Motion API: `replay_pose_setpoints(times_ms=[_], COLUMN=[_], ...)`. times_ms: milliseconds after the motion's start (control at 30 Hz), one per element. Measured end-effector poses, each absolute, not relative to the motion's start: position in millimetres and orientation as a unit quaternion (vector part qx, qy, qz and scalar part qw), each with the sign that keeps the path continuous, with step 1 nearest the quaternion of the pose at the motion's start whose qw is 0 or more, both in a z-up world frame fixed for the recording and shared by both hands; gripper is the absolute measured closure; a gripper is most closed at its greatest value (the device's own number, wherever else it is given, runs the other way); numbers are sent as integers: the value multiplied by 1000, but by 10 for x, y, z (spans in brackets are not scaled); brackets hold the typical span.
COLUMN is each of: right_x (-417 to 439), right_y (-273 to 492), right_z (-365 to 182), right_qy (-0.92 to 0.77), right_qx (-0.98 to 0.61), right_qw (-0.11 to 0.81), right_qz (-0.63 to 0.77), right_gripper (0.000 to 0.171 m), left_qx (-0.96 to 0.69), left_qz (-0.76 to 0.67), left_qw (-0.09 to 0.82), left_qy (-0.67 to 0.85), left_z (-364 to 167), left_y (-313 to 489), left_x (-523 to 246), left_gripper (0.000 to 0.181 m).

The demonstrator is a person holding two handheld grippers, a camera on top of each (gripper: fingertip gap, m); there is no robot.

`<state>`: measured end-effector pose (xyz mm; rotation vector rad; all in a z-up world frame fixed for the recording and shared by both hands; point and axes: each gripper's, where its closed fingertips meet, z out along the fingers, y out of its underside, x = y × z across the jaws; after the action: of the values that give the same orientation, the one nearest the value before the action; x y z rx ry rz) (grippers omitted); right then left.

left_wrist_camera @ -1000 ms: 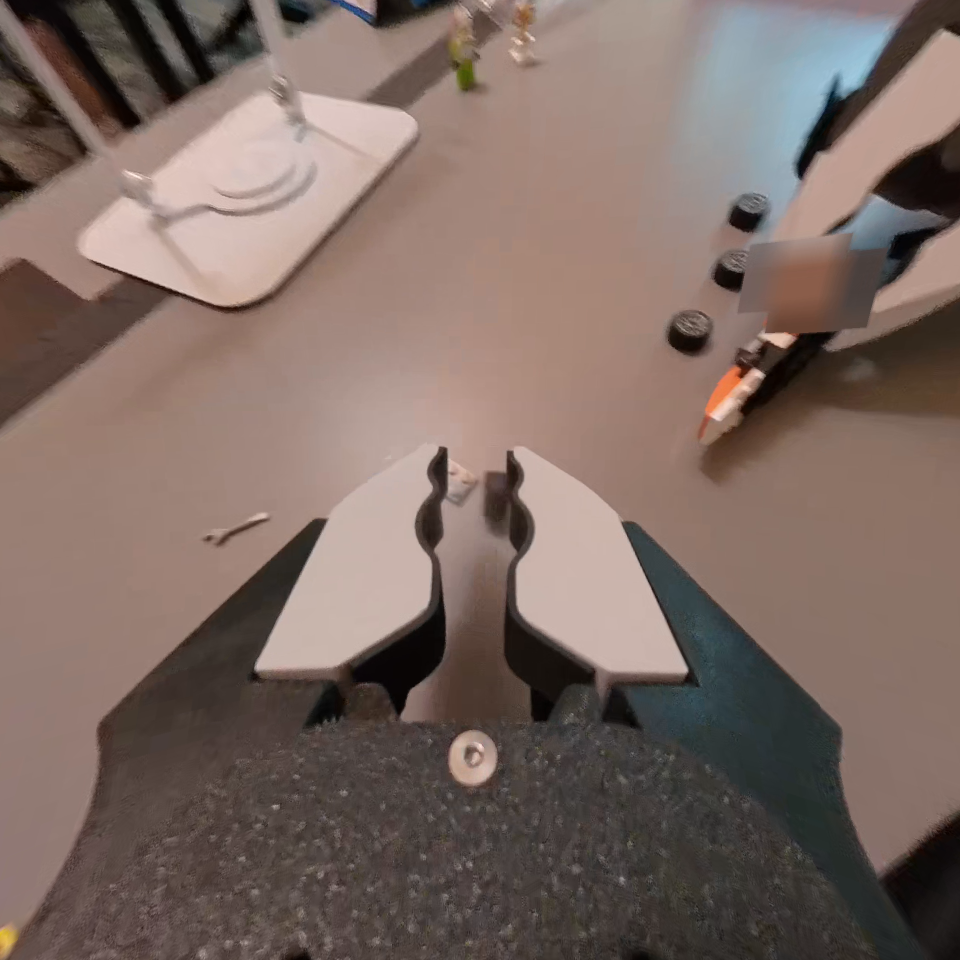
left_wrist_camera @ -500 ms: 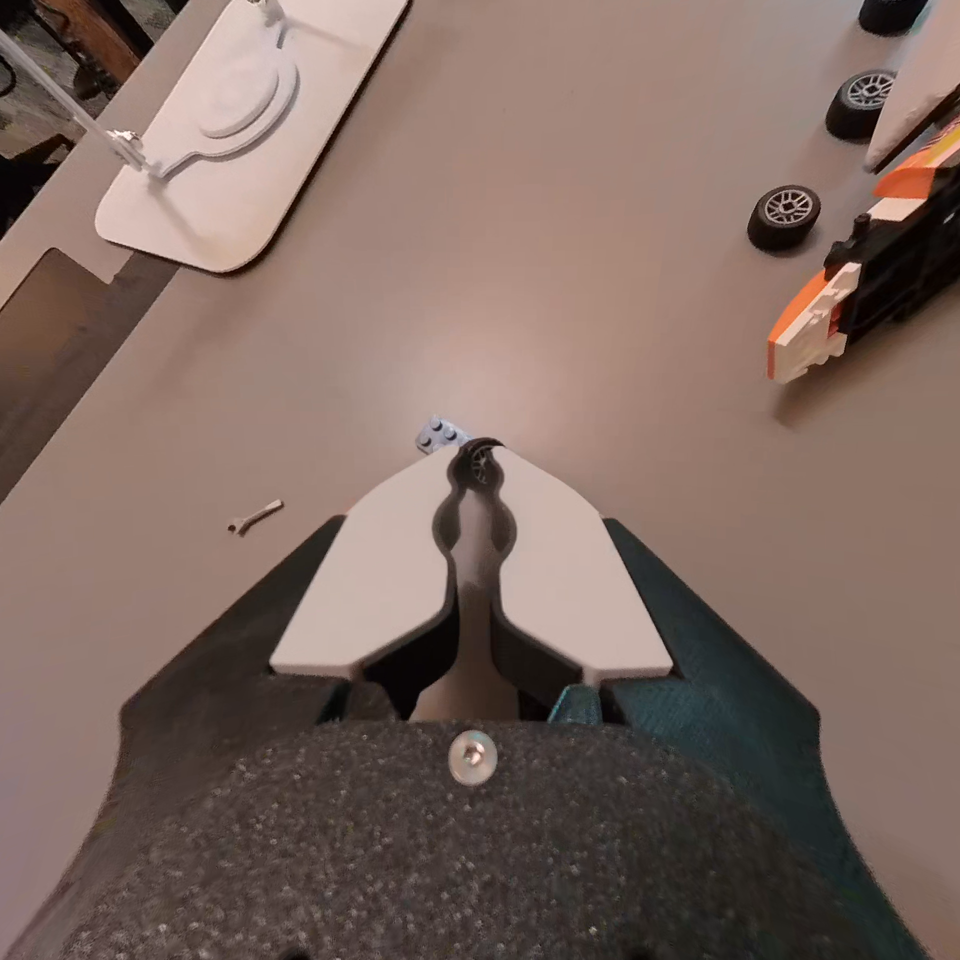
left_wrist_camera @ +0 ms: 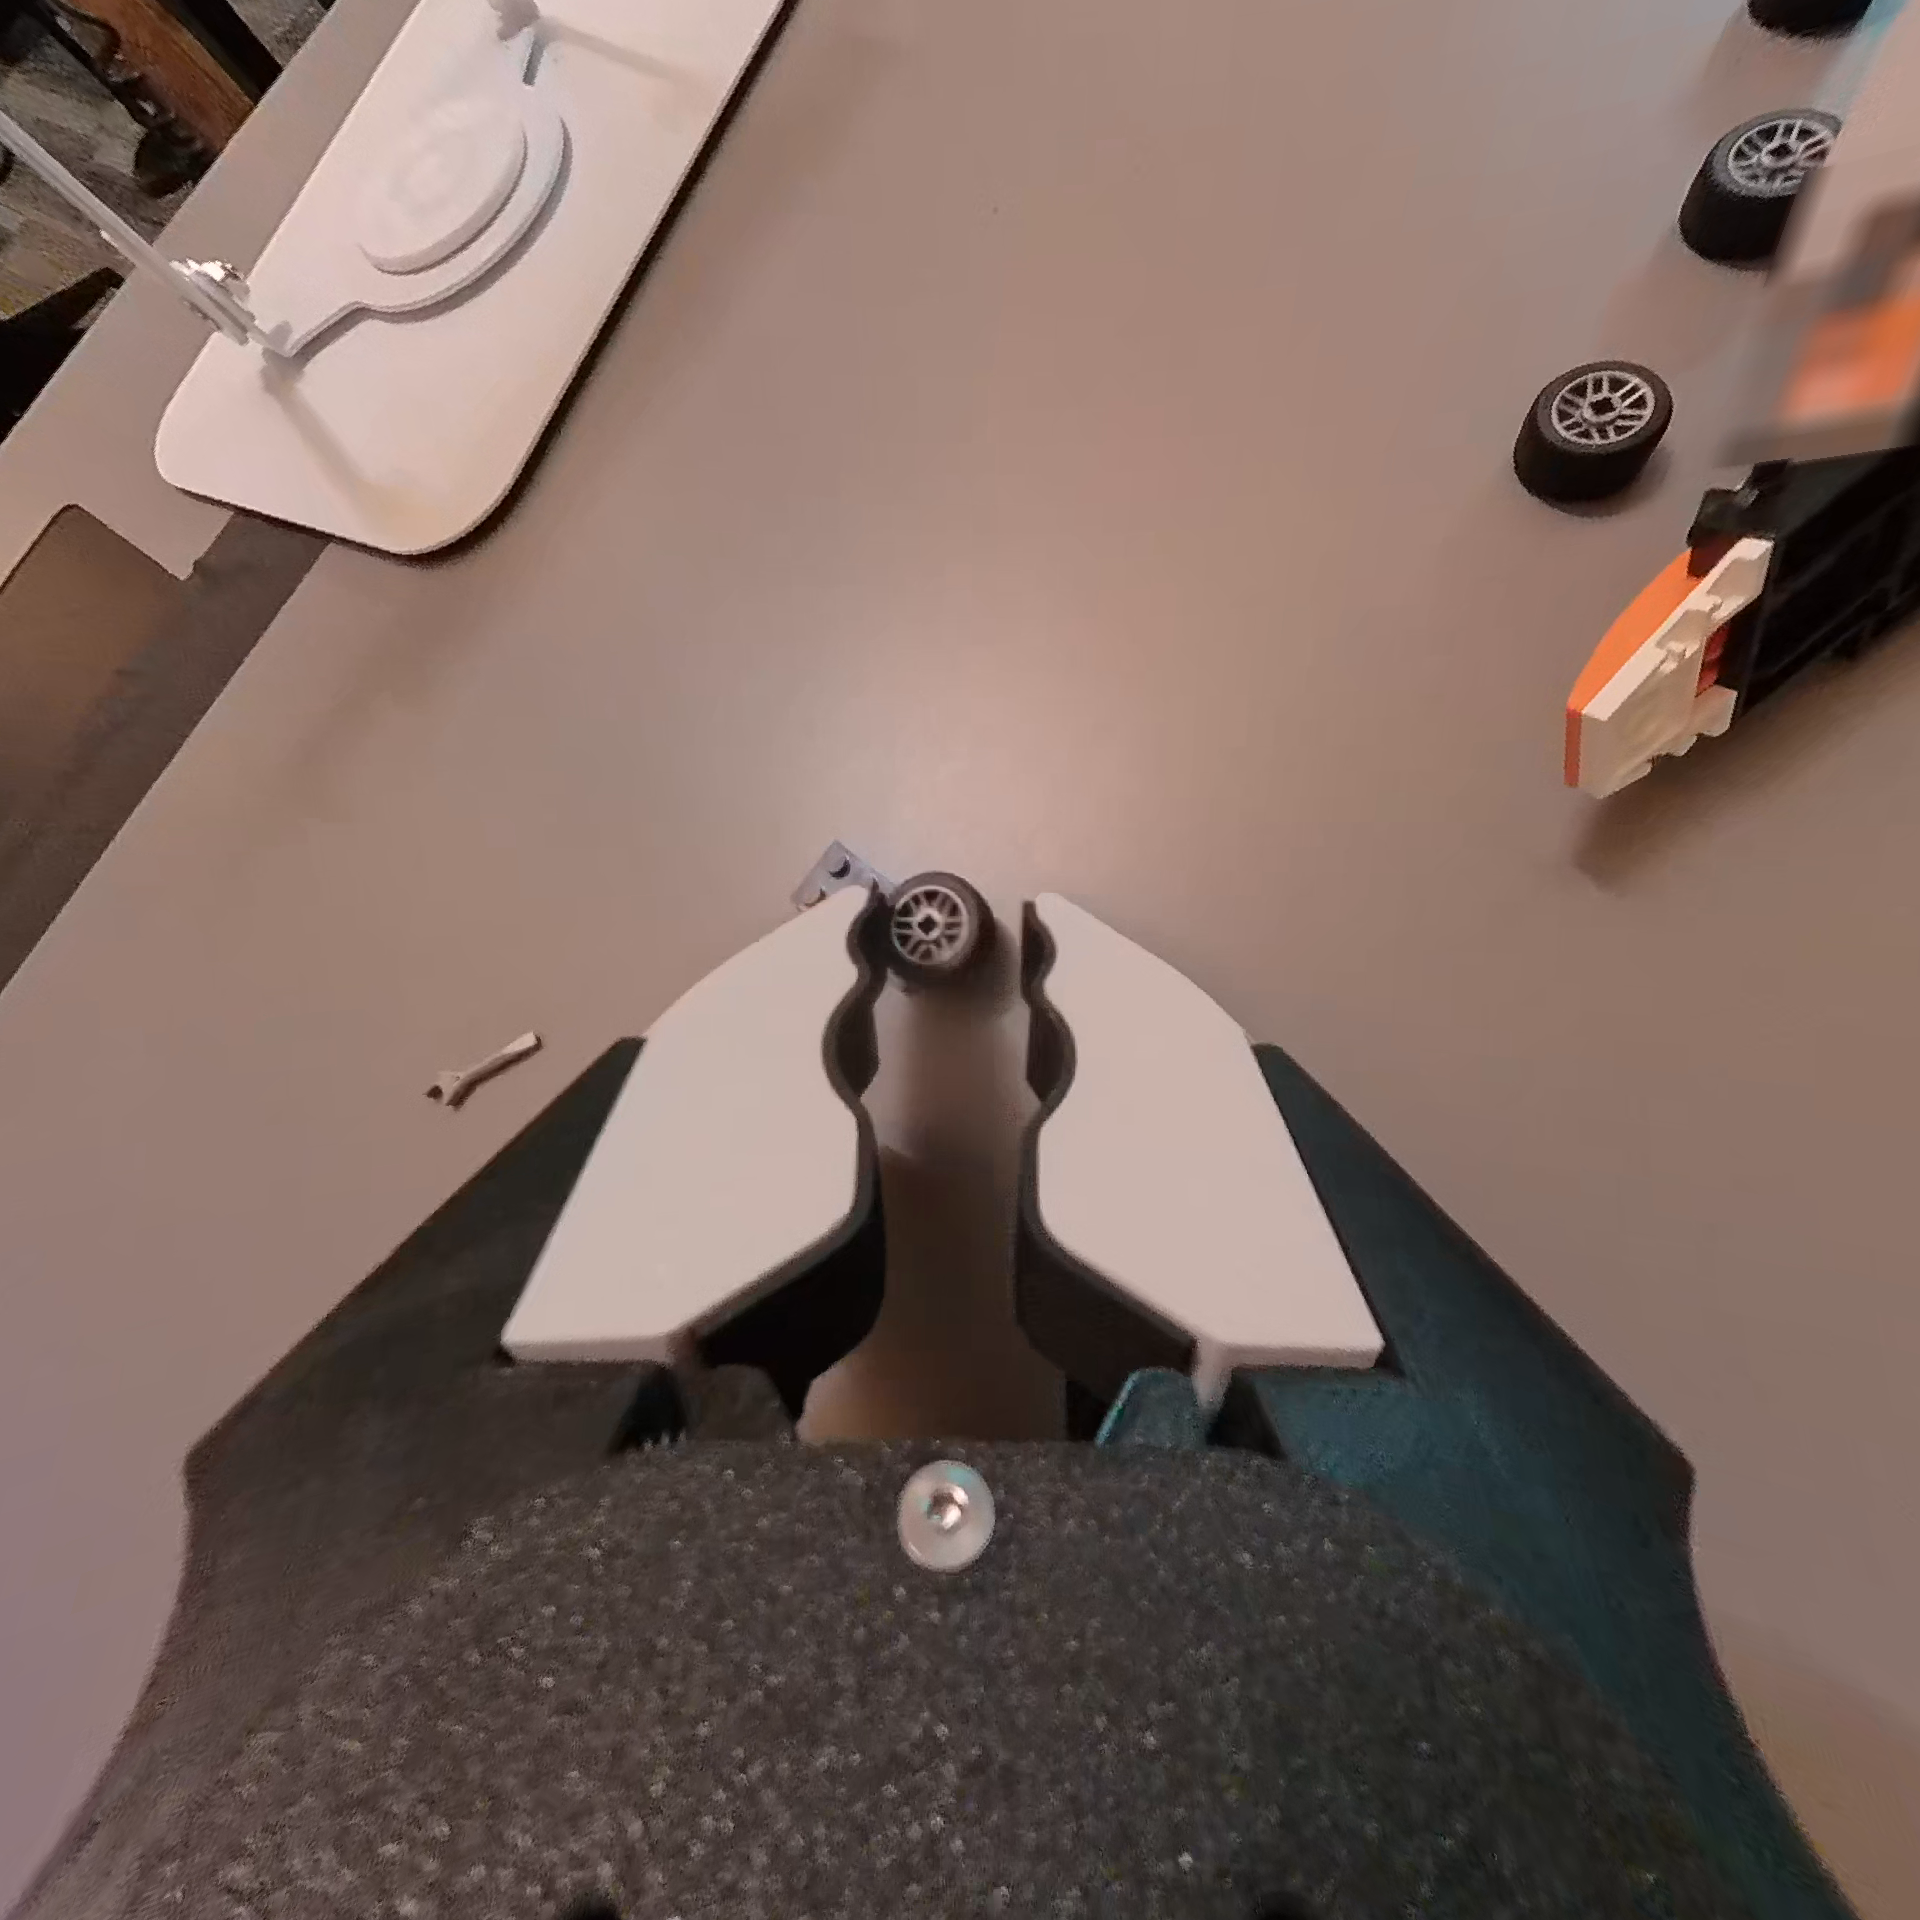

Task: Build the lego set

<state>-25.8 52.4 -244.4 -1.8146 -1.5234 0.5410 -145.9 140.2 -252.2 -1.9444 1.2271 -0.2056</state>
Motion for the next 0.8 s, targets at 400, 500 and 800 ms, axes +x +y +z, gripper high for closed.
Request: replay_pose_setpoints(times_ms=[400,500,800], right_x=[-266,-269,-272], right_y=[520,519,520], right_z=[-2441,-2441,-2439], right_qy=[-585,-585,-583], right_qx=[-699,-699,-698], right_qw=[350,351,351], right_qz=[214,216,221], right_gripper=[136,136,136], left_qx=[-767,-765,-708], left_qz=[-81,-104,-284], left_qw=[408,417,439], left_qy=[488,480,475], left_z=[-2430,-2338,-1924], left_y=[1366,1322,943], left_x=[-1457,-1424,-1034], left_gripper=[171,171,171])
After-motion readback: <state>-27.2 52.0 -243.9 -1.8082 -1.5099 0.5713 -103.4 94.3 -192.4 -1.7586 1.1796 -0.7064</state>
